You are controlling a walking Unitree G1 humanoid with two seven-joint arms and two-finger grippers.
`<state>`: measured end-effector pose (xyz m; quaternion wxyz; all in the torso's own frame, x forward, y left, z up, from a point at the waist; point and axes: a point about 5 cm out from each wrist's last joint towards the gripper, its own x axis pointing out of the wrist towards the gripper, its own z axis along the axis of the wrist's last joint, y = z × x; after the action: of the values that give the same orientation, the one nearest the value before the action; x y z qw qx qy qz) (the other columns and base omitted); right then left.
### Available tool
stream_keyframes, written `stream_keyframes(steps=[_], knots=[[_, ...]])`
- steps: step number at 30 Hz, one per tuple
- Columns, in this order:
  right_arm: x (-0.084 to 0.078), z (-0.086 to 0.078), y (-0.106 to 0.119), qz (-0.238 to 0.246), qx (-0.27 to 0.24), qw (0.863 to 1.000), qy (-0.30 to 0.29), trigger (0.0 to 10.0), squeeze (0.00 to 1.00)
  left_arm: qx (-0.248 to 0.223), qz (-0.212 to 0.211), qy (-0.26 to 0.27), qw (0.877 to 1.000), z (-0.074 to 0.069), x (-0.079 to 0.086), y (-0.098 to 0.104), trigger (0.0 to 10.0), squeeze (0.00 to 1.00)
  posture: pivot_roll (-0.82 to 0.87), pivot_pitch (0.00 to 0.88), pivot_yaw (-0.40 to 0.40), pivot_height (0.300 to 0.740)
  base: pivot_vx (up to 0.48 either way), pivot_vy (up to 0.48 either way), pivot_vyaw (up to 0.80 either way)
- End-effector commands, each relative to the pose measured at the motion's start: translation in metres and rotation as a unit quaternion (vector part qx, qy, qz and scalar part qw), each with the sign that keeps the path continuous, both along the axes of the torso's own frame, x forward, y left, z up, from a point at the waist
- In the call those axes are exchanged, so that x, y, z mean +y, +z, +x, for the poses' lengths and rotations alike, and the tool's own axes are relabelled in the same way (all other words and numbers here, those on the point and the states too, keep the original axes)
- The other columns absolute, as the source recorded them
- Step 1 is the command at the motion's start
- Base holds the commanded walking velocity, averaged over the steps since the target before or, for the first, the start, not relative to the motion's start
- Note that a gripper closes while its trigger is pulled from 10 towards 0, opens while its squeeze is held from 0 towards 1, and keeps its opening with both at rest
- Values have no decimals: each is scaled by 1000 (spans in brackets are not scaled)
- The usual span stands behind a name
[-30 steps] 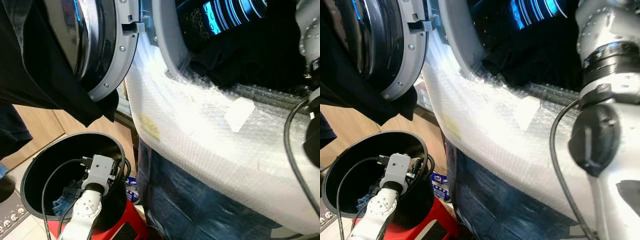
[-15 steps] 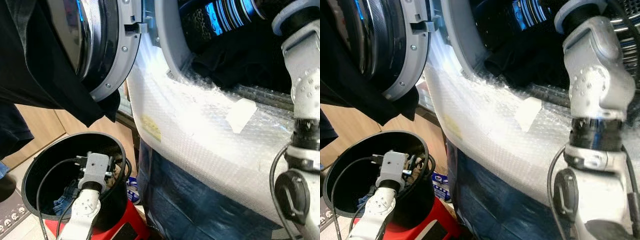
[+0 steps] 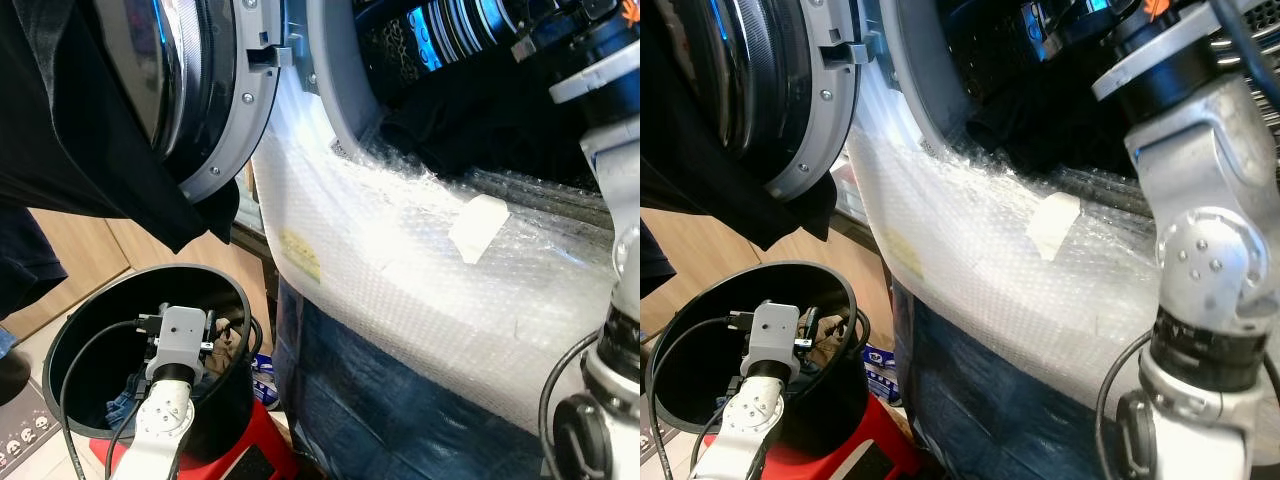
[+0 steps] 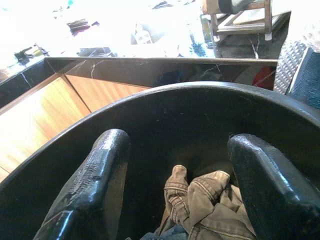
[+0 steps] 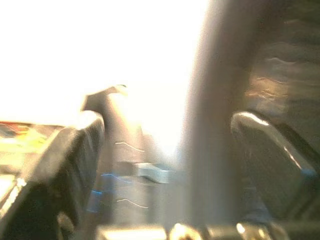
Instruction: Clothes washing
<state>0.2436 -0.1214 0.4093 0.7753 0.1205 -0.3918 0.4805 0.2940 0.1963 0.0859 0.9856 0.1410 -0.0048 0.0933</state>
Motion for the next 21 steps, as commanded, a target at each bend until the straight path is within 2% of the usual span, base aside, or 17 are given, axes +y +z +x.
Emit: stream_keyframes(steps=[1,4,5,6,7,8,10,11,13,14,15,16,17,18,21], knots=[[6,-19,-2,-6,-15,998,69,10000,0,-2,-1,5,1000,-2,0,-1,10000,0,-24,109,-21,740,0,0,0],[8,-26,-8,-10,-11,995,102,10000,0,-2,-2,6,1000,-2,0,-1,10000,0,-24,109,-21,740,0,0,0],[14,-40,-36,-35,21,983,178,10000,0,-5,-1,17,1000,-4,4,0,10000,0,-17,117,-30,740,0,0,0],[14,-40,-36,-35,21,983,178,10000,0,-5,-1,17,1000,-4,4,0,10000,0,-17,117,-30,740,0,0,0],[18,-45,-51,-48,41,977,205,10000,0,-7,0,22,1000,-6,6,0,10000,0,-15,118,-33,740,0,0,0],[18,-45,-51,-48,41,977,205,10000,0,-7,0,22,1000,-6,6,0,10000,0,-15,118,-33,740,0,0,0],[24,-48,-93,-95,105,964,226,10000,0,-13,1,35,999,-7,11,2,10000,0,-17,120,-40,740,0,0,0],[24,-48,-93,-95,105,964,226,10000,0,-13,1,35,999,-7,11,2,10000,0,-17,120,-40,740,0,0,0],[29,-47,-134,-158,175,947,221,10000,0,-19,-3,49,999,-8,15,4,10000,0,-9,117,-39,740,0,0,0],[29,-47,-134,-158,175,947,221,10000,0,-19,-3,49,999,-8,15,4,10000,0,-9,117,-39,740,0,0,0],[29,-48,-154,-189,207,935,218,10000,0,-21,-4,54,998,-8,16,5,10000,0,4,118,-39,740,0,0,0],[29,-48,-154,-189,207,935,218,10000,0,-21,-4,54,998,-8,16,5,10000,0,4,118,-39,740,0,0,0],[25,-48,-194,-227,282,907,218,10000,0,-25,-2,58,998,-8,19,7,10000,0,12,119,-36,740,0,0,0],[25,-48,-194,-227,282,907,218,10000,0,-25,-2,58,998,-8,19,7,10000,0,12,119,-36,740,0,0,0],[18,-52,-234,-240,352,879,215,10000,0,-29,5,64,998,-8,23,10,10000,0,13,124,-35,740,0,0,0]])
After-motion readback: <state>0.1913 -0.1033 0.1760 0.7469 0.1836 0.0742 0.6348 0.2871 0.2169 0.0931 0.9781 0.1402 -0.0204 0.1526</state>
